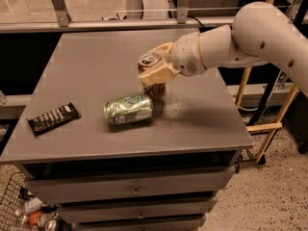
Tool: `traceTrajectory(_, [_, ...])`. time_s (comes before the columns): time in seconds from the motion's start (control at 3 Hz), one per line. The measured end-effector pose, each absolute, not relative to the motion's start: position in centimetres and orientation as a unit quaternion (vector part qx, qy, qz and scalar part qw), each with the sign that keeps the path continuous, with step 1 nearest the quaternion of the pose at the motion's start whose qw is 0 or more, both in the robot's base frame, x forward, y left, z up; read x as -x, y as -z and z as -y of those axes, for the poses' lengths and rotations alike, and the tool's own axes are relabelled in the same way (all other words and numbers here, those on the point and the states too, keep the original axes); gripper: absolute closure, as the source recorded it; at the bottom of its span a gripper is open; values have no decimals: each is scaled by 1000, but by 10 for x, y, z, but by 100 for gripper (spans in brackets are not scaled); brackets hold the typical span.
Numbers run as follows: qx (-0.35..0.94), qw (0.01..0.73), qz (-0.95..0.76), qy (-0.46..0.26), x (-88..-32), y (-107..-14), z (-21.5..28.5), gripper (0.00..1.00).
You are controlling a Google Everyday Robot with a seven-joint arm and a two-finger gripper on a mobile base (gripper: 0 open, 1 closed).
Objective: Move orange can near green can
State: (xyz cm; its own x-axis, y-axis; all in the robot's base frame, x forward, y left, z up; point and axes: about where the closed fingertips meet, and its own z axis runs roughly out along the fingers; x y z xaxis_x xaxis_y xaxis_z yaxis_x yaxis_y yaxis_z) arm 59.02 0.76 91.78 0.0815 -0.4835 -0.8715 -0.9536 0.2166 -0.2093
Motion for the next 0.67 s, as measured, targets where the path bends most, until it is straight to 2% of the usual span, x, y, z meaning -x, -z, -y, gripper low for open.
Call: traceTrajectory(0.67, [580,467,-613,-265,-589,-919,-15,100])
